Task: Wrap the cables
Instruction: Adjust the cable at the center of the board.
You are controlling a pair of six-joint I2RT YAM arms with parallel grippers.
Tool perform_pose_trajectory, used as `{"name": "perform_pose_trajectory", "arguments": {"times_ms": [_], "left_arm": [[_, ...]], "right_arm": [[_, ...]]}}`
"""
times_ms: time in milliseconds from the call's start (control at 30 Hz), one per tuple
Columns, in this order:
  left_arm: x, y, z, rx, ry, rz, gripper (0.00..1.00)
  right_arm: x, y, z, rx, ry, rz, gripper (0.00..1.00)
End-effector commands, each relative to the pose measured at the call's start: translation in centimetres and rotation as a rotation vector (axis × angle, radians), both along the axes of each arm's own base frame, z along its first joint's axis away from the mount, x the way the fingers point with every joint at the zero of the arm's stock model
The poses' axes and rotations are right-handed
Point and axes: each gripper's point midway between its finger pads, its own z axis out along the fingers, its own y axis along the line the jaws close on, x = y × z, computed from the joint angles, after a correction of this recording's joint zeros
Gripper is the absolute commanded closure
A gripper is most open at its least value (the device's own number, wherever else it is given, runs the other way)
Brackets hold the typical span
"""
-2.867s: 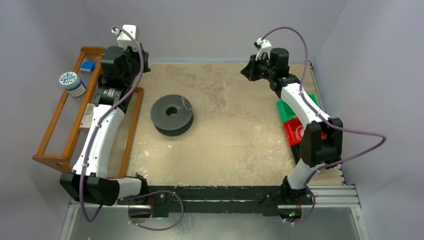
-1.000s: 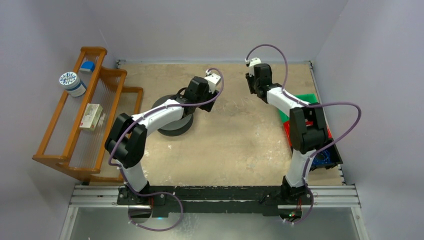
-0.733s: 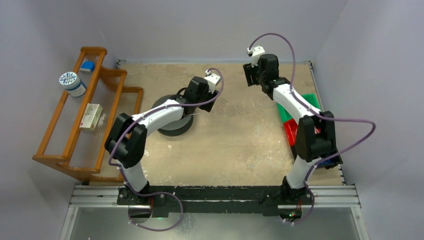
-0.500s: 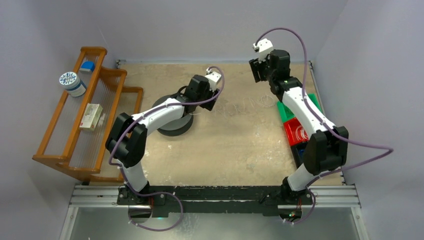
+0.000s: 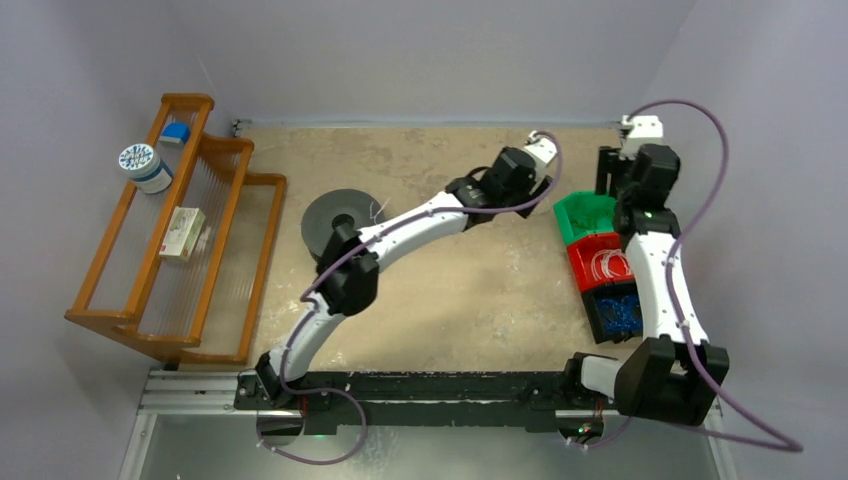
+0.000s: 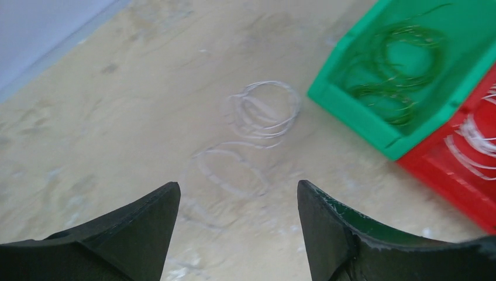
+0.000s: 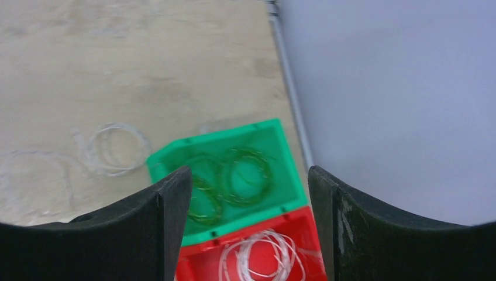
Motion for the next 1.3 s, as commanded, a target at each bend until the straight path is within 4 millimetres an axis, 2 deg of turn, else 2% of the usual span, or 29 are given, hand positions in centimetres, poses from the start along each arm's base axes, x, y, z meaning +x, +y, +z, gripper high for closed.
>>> {"name": "perform_pose_trajectory", "arguments": {"times_ms": [0, 100, 267, 367, 633, 700, 1033, 1267], "left_arm": [[-0.1, -3.0, -1.3, -0.075, 0.108, 0.023, 0.27], [0.1, -5.0, -2.2, -0.145, 0.146, 0.014, 0.25], [1.6, -5.6, -5.5, -0.168, 0.175, 0.112, 0.25], [2.1, -5.9, -6.4, -0.189, 0.177, 0.144, 0.26], [2.2, -8.6, -5.0, -0.324, 0.195, 0.084, 0.28], [2.2, -9.0, -5.2, -0.336, 0.199, 0.075, 0.28], [2.6, -9.6, -7.7, -0.319, 0.168, 0.109, 0.35], [3.8, -9.4, -6.8, -0.322, 0.083, 0.144, 0.48]], "right_arm": [[-2.1, -4.3, 1.6, 0.04, -0.109, -0.165, 0.24], [-3.0, -5.2, 1.6, 0.049, -0.124, -0.2, 0.24], [-3.6, -5.7, 2.9, 0.037, -0.178, -0.224, 0.24], [-3.7, -5.6, 2.8, 0.037, -0.184, -0.219, 0.25], [-3.4, -5.5, 1.7, 0.04, -0.16, -0.202, 0.25], [-3.3, -5.5, 1.5, 0.039, -0.156, -0.202, 0.25], [-3.3, -5.3, 1.4, 0.045, -0.157, -0.191, 0.26], [-3.4, -5.1, 1.5, 0.049, -0.162, -0.179, 0.26]]}}
